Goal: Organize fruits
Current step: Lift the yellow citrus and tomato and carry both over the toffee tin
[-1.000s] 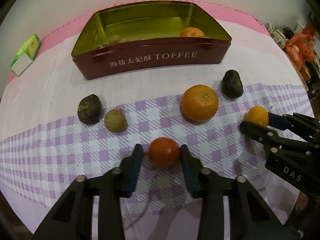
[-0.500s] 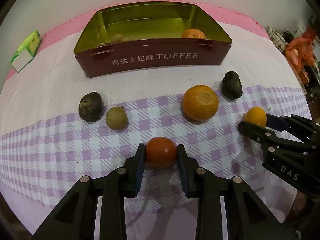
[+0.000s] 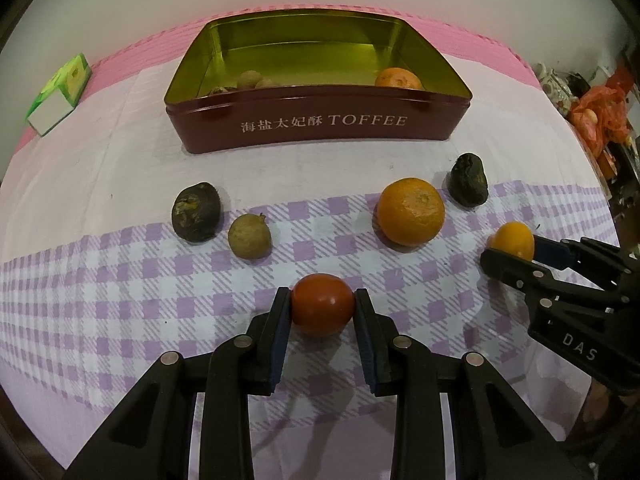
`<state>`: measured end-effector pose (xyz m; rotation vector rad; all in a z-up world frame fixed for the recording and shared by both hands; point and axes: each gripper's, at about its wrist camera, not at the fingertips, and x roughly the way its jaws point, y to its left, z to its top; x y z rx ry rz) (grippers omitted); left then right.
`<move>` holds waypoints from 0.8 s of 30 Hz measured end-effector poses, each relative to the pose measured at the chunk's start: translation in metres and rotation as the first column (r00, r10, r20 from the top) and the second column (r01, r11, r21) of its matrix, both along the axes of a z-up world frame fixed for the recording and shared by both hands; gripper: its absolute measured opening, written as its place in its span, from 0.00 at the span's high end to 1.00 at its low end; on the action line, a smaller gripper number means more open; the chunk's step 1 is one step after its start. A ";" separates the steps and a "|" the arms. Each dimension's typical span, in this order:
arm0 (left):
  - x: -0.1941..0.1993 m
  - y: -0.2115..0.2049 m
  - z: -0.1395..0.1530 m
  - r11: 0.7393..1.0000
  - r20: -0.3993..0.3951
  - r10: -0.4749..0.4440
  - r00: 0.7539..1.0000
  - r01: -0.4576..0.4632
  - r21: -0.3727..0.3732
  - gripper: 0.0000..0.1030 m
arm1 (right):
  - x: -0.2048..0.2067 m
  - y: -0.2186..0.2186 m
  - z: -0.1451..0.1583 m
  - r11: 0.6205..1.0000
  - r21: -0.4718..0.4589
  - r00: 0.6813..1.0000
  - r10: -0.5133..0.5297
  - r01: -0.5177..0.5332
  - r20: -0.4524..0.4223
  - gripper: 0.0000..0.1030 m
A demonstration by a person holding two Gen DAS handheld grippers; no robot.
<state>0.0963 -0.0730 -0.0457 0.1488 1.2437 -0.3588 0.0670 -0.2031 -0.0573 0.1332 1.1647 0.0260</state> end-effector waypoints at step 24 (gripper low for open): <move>0.034 0.028 0.047 0.998 0.104 0.037 0.994 -0.030 -0.061 0.69 | 0.029 0.020 0.053 0.996 -0.011 0.991 0.089 -0.088 0.099 0.64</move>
